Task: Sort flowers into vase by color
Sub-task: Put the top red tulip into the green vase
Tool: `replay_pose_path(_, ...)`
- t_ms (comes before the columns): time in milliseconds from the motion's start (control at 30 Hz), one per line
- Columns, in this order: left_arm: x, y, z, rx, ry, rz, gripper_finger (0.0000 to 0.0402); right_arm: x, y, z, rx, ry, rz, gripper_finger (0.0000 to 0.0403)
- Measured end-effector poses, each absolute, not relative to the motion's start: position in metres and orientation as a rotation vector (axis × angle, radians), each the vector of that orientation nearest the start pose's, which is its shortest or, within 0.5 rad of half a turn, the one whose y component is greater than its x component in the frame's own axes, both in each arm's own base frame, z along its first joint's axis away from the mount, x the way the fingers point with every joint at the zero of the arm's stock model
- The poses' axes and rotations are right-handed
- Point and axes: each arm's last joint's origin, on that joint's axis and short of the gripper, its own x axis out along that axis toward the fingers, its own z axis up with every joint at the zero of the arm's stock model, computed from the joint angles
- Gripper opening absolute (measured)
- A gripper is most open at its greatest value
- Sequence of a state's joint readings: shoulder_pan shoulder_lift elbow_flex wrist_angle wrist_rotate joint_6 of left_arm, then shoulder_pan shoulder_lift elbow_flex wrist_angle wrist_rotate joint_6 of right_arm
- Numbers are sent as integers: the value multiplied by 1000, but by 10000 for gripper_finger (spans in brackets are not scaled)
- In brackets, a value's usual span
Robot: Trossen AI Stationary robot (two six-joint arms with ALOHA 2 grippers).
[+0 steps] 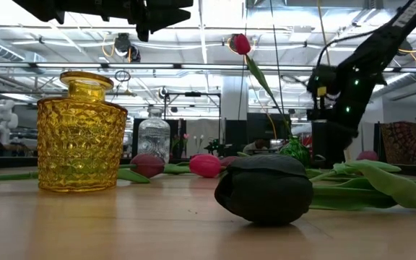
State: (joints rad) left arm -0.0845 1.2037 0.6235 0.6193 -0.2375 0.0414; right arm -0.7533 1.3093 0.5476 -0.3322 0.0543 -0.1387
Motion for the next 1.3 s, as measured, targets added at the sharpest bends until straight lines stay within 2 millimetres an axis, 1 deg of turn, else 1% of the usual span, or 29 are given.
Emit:
replay_pose_path(233,259,-14,269,38,-35,159,183,151,-131,186,237,898,-646,1)
replay_pose_path(367,259,-13,270,37,-35,161,183,146,-117,209,250,743,-610,1)
replay_pose_path(433,259,-13,270,34,-35,161,183,143,-108,223,254,650,-599,0)
replay_pose_path(633,259,-13,270,32,-43,161,183,131,-77,263,244,331,-478,0)
replay_pose_path(733,258,-13,274,25,-82,163,183,123,-63,284,232,143,-425,0)
replay_pose_path(833,258,-13,278,19,-124,164,183,117,-50,299,225,6,-346,0)
replay_pose_path(1000,255,-14,290,22,-248,166,183,115,-30,314,229,-129,-157,0)
replay_pose_path(1133,255,-21,292,12,-267,134,183,122,-16,322,234,-233,-26,0)
replay_pose_path(1233,257,-26,291,9,-274,114,183,133,-7,319,239,-320,45,0)
replay_pose_path(1300,261,-30,289,9,-263,100,183,141,-1,315,238,-374,55,0)
